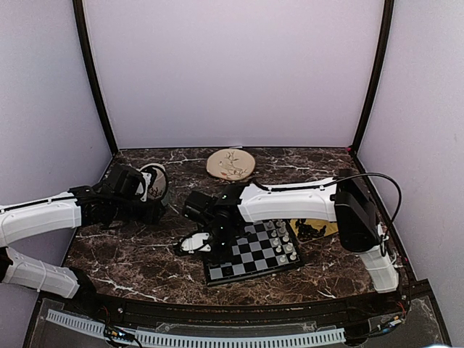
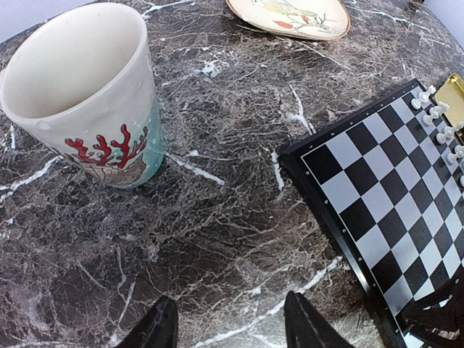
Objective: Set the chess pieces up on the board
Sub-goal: Place the knight at b8.
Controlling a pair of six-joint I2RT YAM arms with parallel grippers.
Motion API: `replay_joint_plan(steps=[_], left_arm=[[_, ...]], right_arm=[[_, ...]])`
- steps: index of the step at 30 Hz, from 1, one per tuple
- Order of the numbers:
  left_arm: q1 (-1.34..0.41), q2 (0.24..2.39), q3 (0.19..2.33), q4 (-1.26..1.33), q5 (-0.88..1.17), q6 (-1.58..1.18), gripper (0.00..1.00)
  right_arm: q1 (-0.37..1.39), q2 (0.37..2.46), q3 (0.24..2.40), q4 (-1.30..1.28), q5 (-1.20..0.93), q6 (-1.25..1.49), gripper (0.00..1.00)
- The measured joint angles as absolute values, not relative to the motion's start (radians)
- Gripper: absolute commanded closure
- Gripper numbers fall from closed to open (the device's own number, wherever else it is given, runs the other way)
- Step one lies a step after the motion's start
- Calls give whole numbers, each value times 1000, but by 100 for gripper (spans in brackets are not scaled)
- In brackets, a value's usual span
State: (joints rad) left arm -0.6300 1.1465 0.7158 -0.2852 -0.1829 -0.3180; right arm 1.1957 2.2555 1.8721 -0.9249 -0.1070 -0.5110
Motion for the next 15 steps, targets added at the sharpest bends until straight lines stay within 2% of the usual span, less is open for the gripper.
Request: replay_joint_plan(steps=[6, 12, 15], left_arm=[[-630, 1147, 714, -285, -181, -318, 48], [-630, 1147, 714, -284, -167, -304, 47], [-630, 1155, 717, -276, -119, -274, 48]], right_arm=[[1193, 2256, 1877, -928, -108, -505, 64], [1130, 2229, 1954, -958, -171, -496, 62], [1055, 2136, 1942, -965, -206, -496, 62]])
